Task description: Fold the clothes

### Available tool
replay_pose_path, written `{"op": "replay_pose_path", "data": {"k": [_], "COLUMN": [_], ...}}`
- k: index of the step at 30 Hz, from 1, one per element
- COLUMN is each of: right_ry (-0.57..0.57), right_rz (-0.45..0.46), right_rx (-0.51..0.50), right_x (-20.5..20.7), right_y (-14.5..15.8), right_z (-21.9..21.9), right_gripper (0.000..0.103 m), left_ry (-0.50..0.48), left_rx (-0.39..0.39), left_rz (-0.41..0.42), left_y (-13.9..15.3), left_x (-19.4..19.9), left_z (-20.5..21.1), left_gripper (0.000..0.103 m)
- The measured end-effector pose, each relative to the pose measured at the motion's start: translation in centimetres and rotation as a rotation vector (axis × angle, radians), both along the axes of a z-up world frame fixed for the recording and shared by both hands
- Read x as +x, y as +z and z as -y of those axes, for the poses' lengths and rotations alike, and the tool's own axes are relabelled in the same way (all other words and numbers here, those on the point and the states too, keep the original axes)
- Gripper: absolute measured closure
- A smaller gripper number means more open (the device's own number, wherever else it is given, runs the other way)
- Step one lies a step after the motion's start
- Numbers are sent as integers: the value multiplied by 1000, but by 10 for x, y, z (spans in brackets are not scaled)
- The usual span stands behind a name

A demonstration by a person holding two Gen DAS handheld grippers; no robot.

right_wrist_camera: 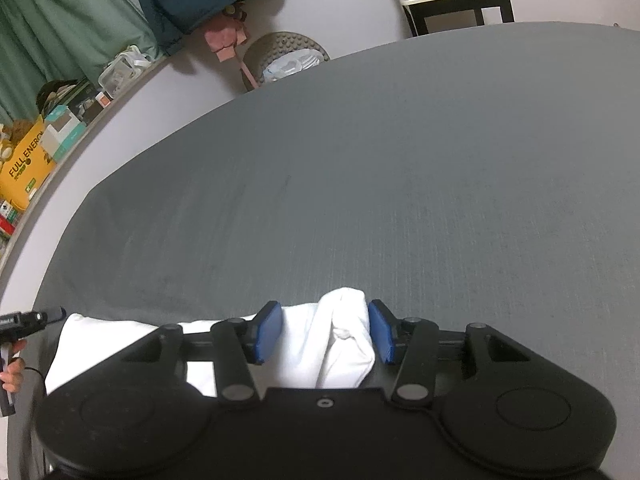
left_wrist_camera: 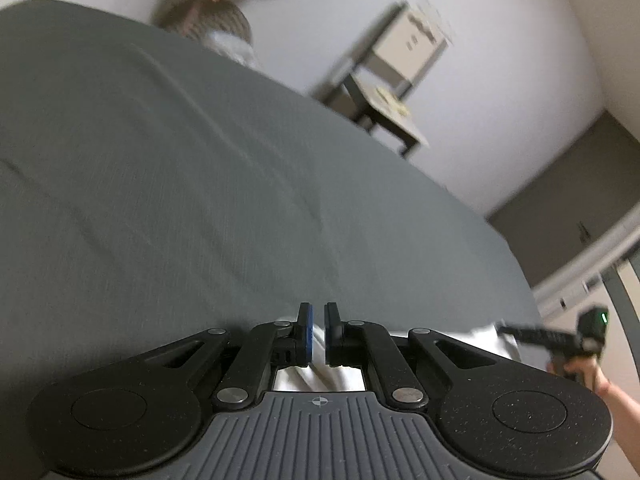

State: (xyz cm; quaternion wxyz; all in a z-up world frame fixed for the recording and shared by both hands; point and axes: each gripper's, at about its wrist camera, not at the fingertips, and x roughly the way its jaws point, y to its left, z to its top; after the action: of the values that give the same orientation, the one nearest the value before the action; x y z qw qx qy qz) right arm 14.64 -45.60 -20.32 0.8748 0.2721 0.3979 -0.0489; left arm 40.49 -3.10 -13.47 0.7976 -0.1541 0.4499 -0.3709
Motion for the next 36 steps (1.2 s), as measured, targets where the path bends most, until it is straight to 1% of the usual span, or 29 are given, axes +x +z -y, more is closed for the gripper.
{"op": "replay_pose_path", "data": {"k": [2, 5, 6, 8, 11, 12, 17, 19, 20, 21, 24, 29, 32, 36], "right_ry": [1, 6, 9, 18, 29, 29, 30, 32, 33, 34, 32, 23, 19, 17], "right_rz": [-4, -11, -14, -21, -25, -25, -24, -26, -27, -28, -30, -37, -47, -58], "right_rx": [0, -5, -8, -9, -16, -17, -24, -32, -33, -35, -41, -32, -23, -19], "right_x": [0, 0, 1, 2, -1, -1, -1, 0, 0, 0, 1, -2, -3, -4], "right_y": [1, 1, 1, 3, 4, 5, 8, 9, 9, 10, 11, 13, 14, 15], "right_z": [0, -1, -1, -2, -4, -5, -8, -10, -12, -13, -16, -18, -17, -17], "right_gripper": [56, 54, 53, 51, 49, 48, 43, 41, 40, 39, 37, 37, 37, 37], "left_ry": [-13, 15, 27, 38, 61, 58, 57, 60, 55, 50, 54, 108, 86, 90], "left_rx": [20, 23, 26, 22, 35, 57, 292, 372, 411, 434, 439, 394, 378, 348], "left_rz": [-21, -52, -59, -47, -42, -38, 95, 113, 100, 88, 76, -14, -27, -60], "left_y": [-6, -13, -20, -24, -22, -22, -13, -9, -10, -11, -9, -5, -6, -11], "left_x": [-1, 2, 5, 13, 14, 13, -5, -7, -7, -6, -3, 8, 10, 8], "left_z": [8, 13, 19, 33, 27, 25, 30, 35, 37, 40, 40, 29, 24, 13], "left_gripper": [100, 100, 100, 100, 100, 100, 100, 100, 100, 100, 100, 100, 100, 100]}}
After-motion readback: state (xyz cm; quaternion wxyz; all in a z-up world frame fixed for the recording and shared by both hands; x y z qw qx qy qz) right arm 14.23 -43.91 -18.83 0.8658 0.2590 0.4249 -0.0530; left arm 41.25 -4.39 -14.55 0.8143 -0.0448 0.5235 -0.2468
